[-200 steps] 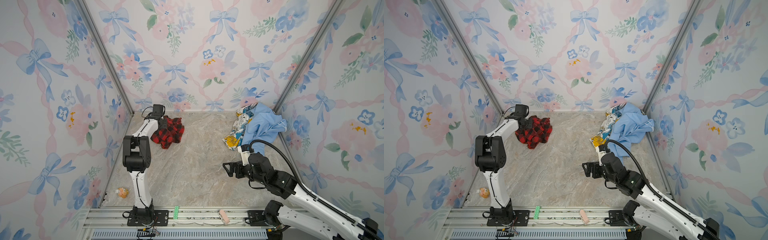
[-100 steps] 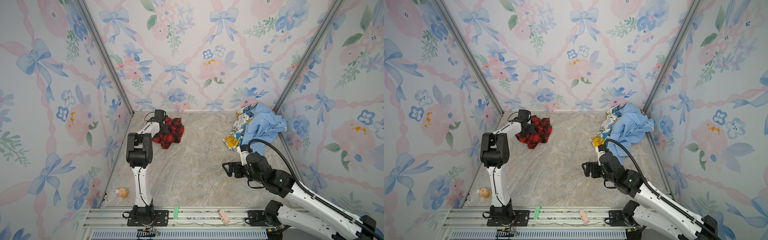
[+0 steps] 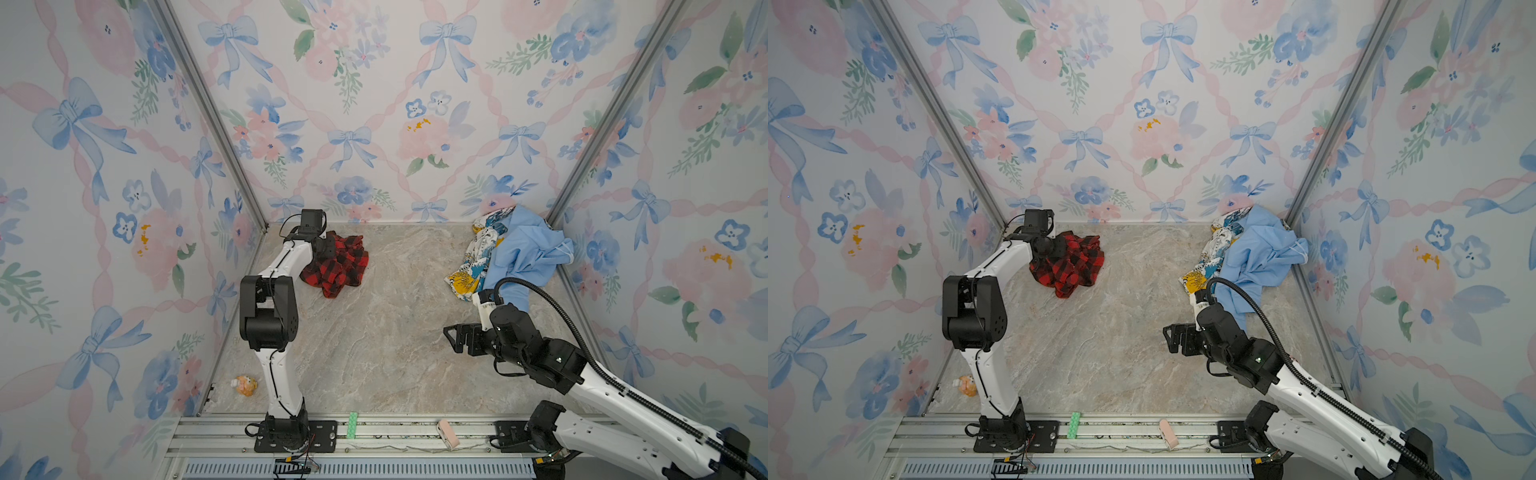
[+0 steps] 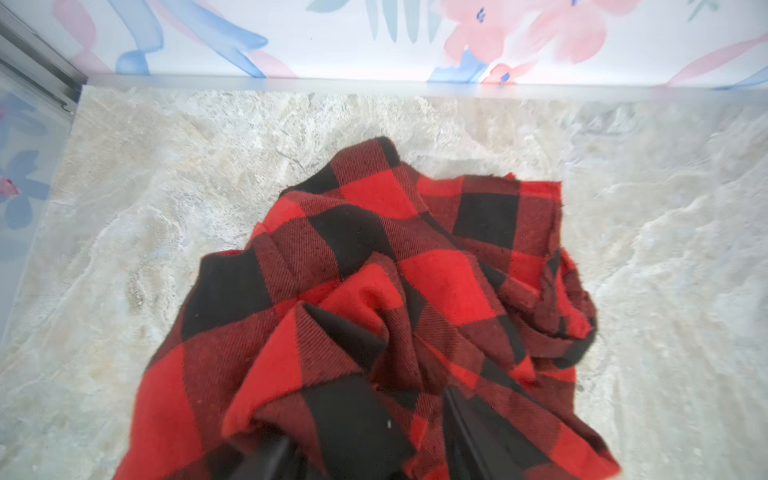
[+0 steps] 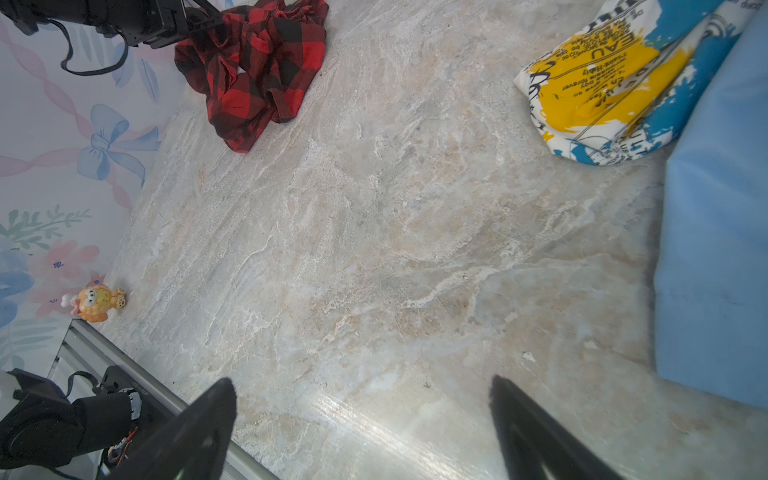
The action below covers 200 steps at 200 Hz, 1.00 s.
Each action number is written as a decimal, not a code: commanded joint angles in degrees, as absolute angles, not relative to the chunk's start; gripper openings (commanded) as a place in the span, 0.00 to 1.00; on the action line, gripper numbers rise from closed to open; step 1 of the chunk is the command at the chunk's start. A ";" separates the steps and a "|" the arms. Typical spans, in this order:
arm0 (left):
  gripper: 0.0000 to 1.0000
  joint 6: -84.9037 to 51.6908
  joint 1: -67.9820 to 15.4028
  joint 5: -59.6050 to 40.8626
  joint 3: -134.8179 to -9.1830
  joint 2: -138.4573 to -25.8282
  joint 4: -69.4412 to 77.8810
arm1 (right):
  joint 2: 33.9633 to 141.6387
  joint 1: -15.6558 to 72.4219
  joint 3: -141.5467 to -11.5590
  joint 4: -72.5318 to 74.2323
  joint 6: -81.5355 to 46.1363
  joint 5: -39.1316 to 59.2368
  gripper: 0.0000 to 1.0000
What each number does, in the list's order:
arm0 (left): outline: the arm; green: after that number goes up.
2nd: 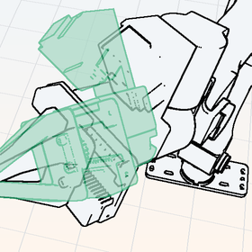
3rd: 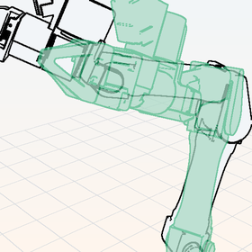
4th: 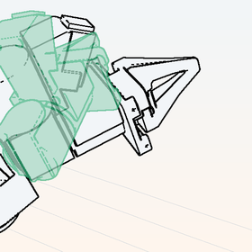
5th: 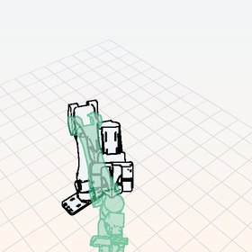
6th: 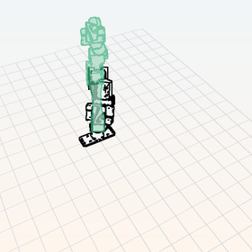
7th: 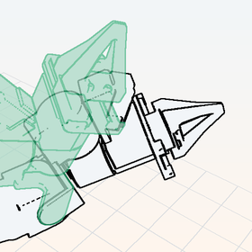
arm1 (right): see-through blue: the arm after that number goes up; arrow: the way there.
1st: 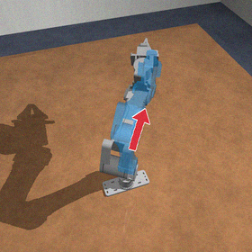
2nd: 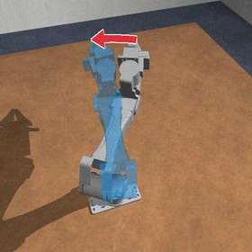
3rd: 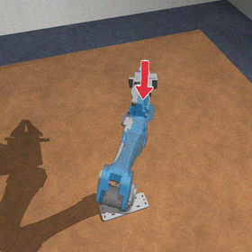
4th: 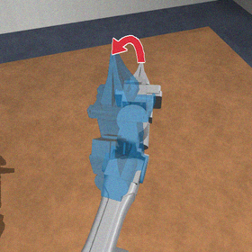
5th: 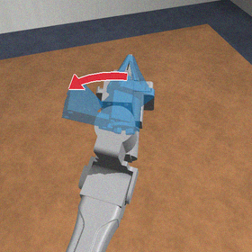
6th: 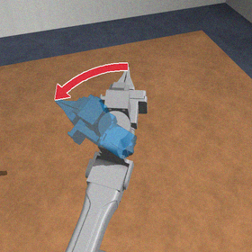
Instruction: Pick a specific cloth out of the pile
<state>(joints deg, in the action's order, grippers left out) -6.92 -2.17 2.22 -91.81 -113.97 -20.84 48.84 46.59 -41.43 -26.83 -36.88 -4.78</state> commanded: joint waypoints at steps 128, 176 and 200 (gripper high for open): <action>0.98 -15.46 6.51 -16.08 -76.75 -107.74 -2.97 | 52.50 49.31 -44.42 -25.75 -37.86 -4.72 0.97; 0.98 -17.14 6.53 -19.27 -76.03 -110.78 -0.68 | 50.71 49.54 -43.92 -27.33 -38.15 -5.78 0.97; 0.98 -16.85 6.18 -21.37 -76.11 -112.27 -0.71 | 50.75 49.48 -44.15 -27.34 -38.21 -5.76 0.97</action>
